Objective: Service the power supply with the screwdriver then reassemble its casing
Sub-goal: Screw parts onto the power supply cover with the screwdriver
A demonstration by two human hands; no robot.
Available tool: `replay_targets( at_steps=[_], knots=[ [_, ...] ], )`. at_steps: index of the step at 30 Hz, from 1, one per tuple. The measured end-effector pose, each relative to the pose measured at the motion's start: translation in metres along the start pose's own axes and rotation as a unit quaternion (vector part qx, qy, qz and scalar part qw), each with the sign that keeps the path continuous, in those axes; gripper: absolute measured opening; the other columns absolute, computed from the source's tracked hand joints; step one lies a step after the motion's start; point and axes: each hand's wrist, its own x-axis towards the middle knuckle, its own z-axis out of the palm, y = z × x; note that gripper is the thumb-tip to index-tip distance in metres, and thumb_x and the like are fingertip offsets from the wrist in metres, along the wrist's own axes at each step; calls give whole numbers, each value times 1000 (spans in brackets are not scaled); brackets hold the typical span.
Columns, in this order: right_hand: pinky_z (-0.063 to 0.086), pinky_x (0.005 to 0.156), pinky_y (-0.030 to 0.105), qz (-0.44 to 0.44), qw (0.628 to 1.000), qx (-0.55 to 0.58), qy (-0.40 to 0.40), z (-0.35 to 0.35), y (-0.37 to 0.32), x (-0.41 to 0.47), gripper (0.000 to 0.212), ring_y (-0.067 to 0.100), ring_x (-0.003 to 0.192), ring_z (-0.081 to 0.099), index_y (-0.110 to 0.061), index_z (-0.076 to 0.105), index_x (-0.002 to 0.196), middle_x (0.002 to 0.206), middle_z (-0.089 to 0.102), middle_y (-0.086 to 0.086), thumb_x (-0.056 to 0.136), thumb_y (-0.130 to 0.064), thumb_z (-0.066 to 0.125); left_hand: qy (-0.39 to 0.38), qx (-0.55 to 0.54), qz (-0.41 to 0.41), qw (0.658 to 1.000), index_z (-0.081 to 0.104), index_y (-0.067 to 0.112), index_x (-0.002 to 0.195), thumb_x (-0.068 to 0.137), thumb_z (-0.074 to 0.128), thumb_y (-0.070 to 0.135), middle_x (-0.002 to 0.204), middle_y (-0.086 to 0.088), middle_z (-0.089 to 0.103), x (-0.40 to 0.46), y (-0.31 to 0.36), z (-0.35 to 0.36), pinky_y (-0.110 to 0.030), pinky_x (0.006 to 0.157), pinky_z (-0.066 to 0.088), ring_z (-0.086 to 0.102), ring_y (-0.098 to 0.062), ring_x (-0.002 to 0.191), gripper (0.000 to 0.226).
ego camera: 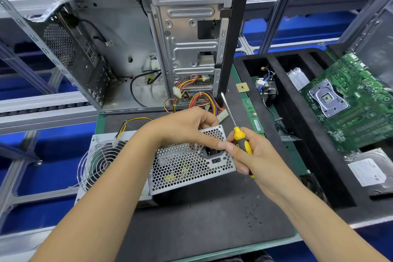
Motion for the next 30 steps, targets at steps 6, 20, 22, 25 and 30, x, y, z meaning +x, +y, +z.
replay_targets(
  at_steps=[6,20,22,25,30],
  knots=[
    [28,42,19,14,999,36,-6,0,2,-2,10,10,43,29,-10,51,89,54,40,-4,90,-13,61,-10,-28,8,1000,65,5,95,82,78,20,84,-13,67,0,-7,2,-46,72,41,58,-23,77,23],
    [34,43,19,60,998,-27,-10,-6,-4,-1,9,12,43,39,-12,57,96,47,46,0,91,-19,61,-25,-18,14,999,59,-6,104,88,71,9,98,-32,61,1,0,3,-51,74,44,56,-26,81,26],
    [31,41,19,87,996,9,-33,-7,-5,0,9,10,42,36,-11,60,91,48,43,1,91,-20,61,-27,-23,16,999,59,-5,106,88,70,8,101,-29,63,1,0,3,-54,78,47,59,-27,86,25],
    [26,39,17,108,990,48,-70,-8,-6,0,16,8,43,31,-6,63,86,52,34,-1,91,-21,60,-29,-40,18,999,61,-3,101,88,69,5,92,-14,66,1,-1,3,-42,76,47,60,-20,84,17],
    [26,39,16,97,992,33,-76,-8,-4,3,36,6,42,29,12,56,98,52,32,-5,91,-24,59,-19,-47,16,999,63,-2,99,88,70,6,86,-4,68,0,-3,3,-28,71,47,60,-15,77,15]
  ],
)
